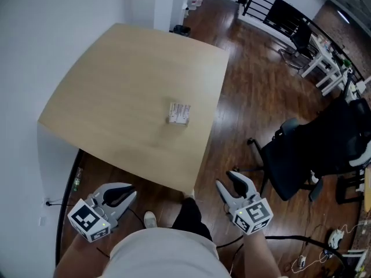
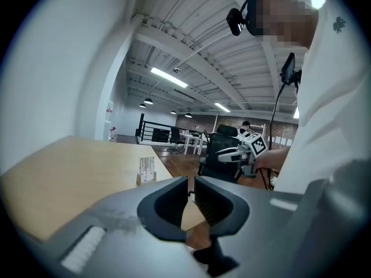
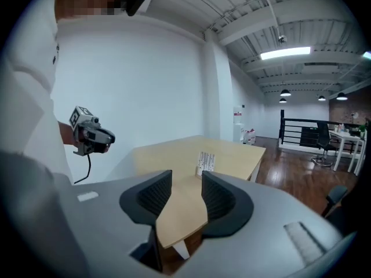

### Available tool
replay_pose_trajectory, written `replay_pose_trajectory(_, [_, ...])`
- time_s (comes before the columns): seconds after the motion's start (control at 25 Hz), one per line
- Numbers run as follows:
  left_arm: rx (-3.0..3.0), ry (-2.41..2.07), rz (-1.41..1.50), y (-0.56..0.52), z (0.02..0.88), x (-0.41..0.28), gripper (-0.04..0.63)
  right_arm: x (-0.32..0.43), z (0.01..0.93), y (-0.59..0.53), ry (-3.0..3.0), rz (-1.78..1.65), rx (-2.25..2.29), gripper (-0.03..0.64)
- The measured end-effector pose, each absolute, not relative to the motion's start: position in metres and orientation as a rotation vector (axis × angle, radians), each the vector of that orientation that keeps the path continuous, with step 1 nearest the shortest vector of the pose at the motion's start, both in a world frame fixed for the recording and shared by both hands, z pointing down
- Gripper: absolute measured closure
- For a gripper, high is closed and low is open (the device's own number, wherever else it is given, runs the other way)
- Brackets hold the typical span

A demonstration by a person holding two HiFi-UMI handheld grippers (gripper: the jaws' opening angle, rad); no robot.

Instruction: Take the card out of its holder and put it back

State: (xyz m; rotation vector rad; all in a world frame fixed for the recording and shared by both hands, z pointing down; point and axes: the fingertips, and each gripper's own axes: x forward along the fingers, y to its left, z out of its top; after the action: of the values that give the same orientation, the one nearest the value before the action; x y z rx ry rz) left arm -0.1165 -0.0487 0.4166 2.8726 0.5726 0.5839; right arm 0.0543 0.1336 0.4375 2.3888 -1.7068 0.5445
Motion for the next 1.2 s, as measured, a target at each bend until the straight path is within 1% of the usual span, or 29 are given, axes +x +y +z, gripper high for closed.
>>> replay_pose_trajectory(0.2, [2.851, 0.640, 0.538, -0.047, 0.410, -0.155, 0.555, -0.016, 0.400, 0.154, -1.649, 0.507, 2.417, 0.451])
replay_pose_trajectory(0.4, [2.858, 0.702, 0.465, -0.025, 0.401, -0.165, 0.555, -0.044, 0.370, 0.174, -1.611, 0.425, 2.472, 0.449])
replay_pose_trajectory(0.64, [2.884, 0.712, 0.388, -0.007, 0.378, -0.172, 0.555, -0.056, 0.350, 0.188, -1.624, 0.370, 2.477, 0.449])
replay_pose_trajectory(1.2, [2.904, 0.740, 0.395, -0.006, 0.377, -0.197, 0.555, -0.075, 0.328, 0.198, -1.590, 0.292, 2.531, 0.454])
